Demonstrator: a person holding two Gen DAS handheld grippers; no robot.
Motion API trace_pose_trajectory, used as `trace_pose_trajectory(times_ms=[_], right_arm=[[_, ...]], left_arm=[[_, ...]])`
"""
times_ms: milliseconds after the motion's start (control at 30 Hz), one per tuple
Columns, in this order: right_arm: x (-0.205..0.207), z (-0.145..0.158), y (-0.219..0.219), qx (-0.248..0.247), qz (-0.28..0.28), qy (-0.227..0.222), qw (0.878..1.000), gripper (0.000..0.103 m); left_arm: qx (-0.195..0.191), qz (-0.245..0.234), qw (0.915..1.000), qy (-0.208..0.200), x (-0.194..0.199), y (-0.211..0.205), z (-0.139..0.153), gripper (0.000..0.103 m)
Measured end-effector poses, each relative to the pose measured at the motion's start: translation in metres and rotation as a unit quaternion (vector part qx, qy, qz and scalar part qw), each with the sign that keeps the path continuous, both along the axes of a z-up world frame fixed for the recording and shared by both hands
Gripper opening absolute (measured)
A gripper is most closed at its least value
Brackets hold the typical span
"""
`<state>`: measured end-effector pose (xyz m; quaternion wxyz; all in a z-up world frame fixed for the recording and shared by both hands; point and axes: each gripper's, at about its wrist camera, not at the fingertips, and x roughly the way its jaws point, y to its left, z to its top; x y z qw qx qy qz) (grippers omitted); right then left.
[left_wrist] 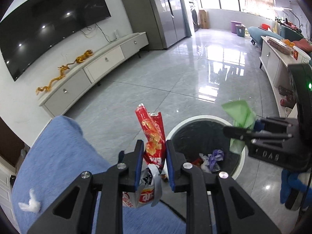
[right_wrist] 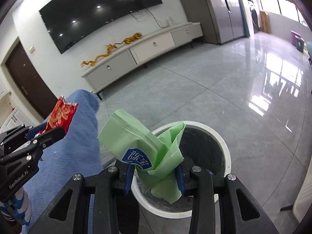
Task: Collect trash
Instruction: 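Carry the red wrapper and green bag over the bin and open both tools, then lower the open right tool toward the brown wrapper on the floor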
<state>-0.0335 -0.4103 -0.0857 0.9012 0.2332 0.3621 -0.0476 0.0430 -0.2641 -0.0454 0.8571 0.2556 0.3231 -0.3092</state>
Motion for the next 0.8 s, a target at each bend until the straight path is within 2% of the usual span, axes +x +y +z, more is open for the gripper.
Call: trace_pose_trajectory(times_ms=[167,433,533,600,633,667,700,800], right_arm=[[0.004,-0.022,-0.016,0.018,-0.013,0.022,1.0,0.036],[0.01,-0.036,-0.025,0.03,-0.022,0.04,0.999,0.036],[0.013,-0.041,-0.027,0.034,-0.028,0.048,0.998,0.04],[0.013,-0.041,-0.027,0.031,-0.032,0.051,0.998,0.049],[0.013,-0.042,-0.028,0.029,-0.034,0.053,0.998,0.049],[0.013,-0.043,-0.03,0.028,-0.036,0.054,0.997,0.05],[0.013,-0.042,-0.031,0.027,-0.038,0.055,0.997,0.051],[0.011,-0.041,-0.031,0.021,-0.045,0.055,0.997,0.056]], left_arm=[[0.004,-0.003,0.9999,0.01,0.009,-0.022,-0.014,0.022],[0.003,-0.004,0.9994,0.034,0.021,-0.04,-0.03,0.022],[-0.006,-0.01,0.9985,0.053,0.024,-0.044,-0.034,0.023],[-0.013,-0.013,0.9981,0.059,0.024,-0.048,-0.035,0.025],[-0.017,-0.015,0.9978,0.062,0.023,-0.049,-0.035,0.033],[-0.022,-0.015,0.9975,0.065,0.024,-0.051,-0.035,0.049],[-0.026,-0.014,0.9974,0.065,0.024,-0.05,-0.035,0.054],[-0.039,-0.013,0.9969,0.067,0.023,-0.048,-0.032,0.057]])
